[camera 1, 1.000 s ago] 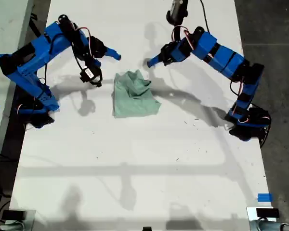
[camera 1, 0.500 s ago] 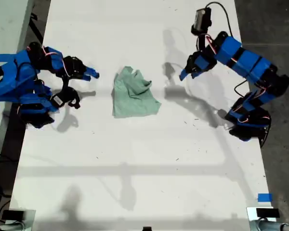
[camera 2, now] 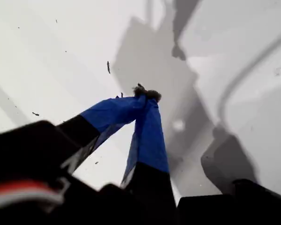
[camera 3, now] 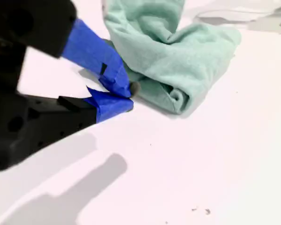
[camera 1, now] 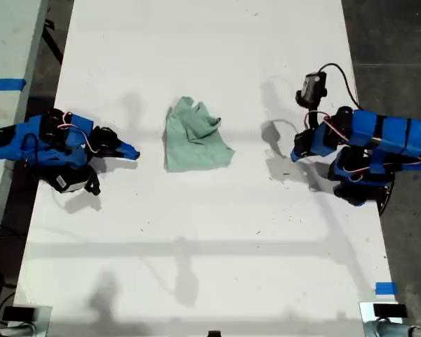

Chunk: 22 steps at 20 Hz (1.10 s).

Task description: Fold tshirt

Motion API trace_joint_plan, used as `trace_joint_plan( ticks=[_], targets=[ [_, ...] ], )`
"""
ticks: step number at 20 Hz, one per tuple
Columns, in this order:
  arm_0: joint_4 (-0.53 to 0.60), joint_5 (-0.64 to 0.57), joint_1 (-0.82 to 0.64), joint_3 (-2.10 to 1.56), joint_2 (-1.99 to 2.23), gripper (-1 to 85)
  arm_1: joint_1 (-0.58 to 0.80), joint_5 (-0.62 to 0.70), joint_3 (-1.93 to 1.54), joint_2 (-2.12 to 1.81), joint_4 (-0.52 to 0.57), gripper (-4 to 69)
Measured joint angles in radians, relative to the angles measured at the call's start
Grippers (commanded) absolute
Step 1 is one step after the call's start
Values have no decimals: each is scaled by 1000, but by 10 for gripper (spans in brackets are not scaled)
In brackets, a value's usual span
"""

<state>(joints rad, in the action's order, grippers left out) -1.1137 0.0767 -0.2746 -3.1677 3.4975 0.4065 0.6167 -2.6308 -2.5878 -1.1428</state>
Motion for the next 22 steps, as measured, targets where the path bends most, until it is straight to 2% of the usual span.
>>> trace_joint_plan(
  ticks=[2, 5, 7, 10, 12, 17, 20, 22],
  targets=[
    [0, 3, 3, -11, 2, 39, -49, 18, 38, 63, 91, -12],
    [0, 6, 5, -11, 2, 50, -92, 110, 413, 477, 144, -12],
    [0, 8, 5, -11, 2, 83, -133, 173, 764, 816, 144, -13],
    [0, 9, 29, -11, 2, 102, -199, 242, 1338, 1289, 41, -14],
    [0, 9, 34, -11, 2, 109, -229, 259, 1566, 1445, 20, -14],
    [0, 9, 43, -11, 2, 110, -192, 313, 1601, 1465, 31, -14],
    [0, 9, 43, -11, 2, 110, -83, 368, 1601, 1517, 120, -14],
    [0, 9, 43, -11, 2, 110, 32, 408, 1624, 1572, 229, -14]
  ],
)
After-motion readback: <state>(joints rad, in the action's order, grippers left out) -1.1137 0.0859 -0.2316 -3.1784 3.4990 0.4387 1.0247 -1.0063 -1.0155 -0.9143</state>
